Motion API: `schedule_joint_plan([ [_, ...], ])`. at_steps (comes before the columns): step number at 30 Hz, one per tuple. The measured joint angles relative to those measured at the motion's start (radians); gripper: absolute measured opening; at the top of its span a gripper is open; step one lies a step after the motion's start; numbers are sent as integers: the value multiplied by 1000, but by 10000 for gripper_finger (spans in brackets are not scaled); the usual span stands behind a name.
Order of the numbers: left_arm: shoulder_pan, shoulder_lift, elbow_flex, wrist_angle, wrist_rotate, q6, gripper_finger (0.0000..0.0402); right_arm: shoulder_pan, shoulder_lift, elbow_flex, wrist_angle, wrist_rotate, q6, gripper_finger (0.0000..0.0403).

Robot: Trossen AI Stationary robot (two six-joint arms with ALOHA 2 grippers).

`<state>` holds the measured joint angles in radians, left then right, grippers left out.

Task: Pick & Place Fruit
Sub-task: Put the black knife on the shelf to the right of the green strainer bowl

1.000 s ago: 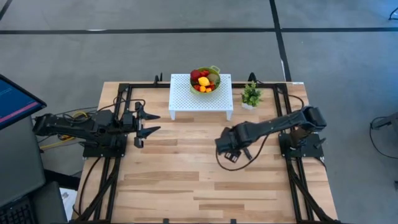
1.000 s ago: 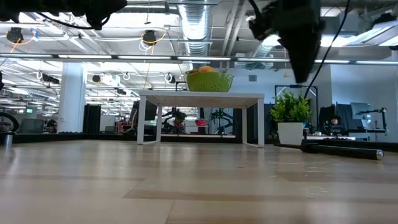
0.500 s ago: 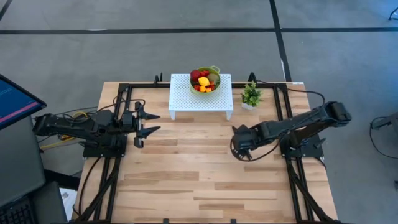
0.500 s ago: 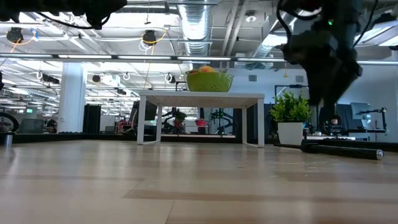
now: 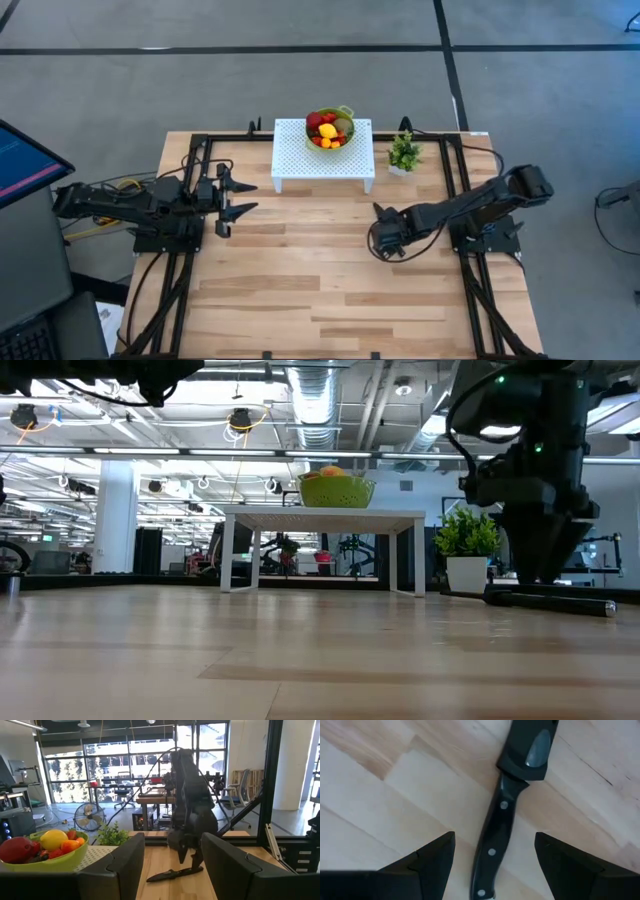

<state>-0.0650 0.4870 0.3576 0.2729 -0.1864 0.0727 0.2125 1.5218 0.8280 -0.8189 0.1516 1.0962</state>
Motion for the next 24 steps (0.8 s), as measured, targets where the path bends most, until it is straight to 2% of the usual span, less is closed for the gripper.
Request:
schedule_joint_plan([
  [11, 0, 0, 0, 6, 0, 0, 191, -13, 128, 4, 57, -83, -87, 268],
  [14, 0, 0, 0, 7, 0, 0, 191, -27, 154, 5, 75, -124, -118, 254],
  [18, 0, 0, 0, 8, 0, 0, 191, -37, 148, 4, 89, -145, -128, 205],
  [24, 0, 0, 0, 14, 0, 0, 191, -37, 96, -4, 108, -159, -127, 101],
])
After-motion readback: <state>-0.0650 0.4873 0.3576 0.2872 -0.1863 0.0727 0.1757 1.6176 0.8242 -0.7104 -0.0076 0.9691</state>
